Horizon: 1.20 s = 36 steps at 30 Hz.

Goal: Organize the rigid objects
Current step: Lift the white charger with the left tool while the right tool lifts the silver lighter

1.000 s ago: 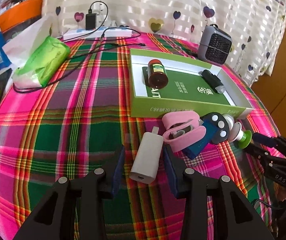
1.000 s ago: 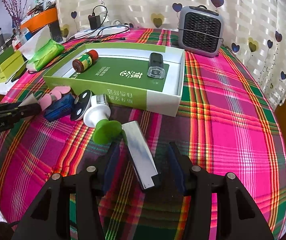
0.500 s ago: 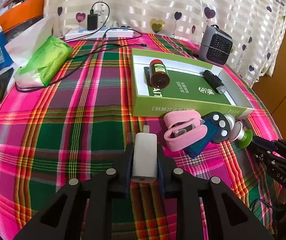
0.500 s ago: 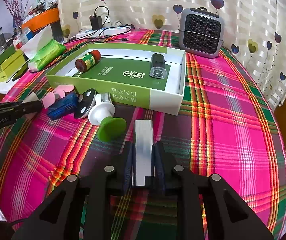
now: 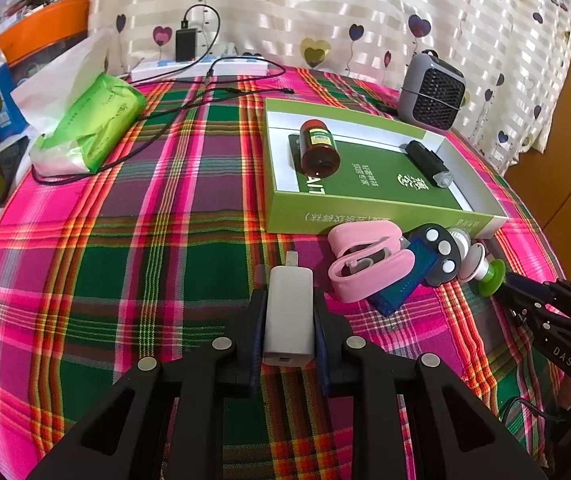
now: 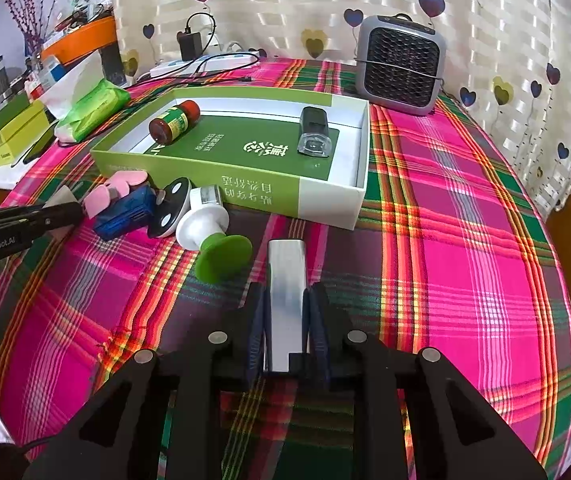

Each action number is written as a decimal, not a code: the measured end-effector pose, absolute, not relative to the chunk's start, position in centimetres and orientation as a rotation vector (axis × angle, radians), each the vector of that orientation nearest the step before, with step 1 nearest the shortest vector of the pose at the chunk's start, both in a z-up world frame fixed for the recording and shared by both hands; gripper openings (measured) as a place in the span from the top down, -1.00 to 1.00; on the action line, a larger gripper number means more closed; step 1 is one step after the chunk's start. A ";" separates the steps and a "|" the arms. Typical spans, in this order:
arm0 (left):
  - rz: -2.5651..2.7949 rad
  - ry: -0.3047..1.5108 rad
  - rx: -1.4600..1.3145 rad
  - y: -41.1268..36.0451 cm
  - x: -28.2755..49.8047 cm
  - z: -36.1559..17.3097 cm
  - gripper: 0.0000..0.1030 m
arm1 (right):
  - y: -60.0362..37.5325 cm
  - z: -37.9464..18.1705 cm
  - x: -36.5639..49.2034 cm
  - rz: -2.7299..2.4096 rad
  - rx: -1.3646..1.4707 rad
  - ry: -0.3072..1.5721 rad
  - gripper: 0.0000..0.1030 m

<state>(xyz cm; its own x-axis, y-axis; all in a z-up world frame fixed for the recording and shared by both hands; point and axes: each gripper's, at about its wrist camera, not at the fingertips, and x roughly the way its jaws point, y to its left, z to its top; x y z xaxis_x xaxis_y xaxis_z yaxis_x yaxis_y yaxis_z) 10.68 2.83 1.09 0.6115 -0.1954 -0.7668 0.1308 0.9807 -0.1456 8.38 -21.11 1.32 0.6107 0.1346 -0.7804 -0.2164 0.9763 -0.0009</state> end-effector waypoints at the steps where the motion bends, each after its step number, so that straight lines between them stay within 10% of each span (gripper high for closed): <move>1: -0.187 0.892 -0.074 2.8 10.7 1.2 0.61 | -21.1 1.3 8.4 0.204 -0.099 0.892 0.53; 36: -0.200 0.818 -0.055 3.0 7.3 4.0 0.62 | -20.9 3.9 5.8 0.220 -0.025 0.815 0.53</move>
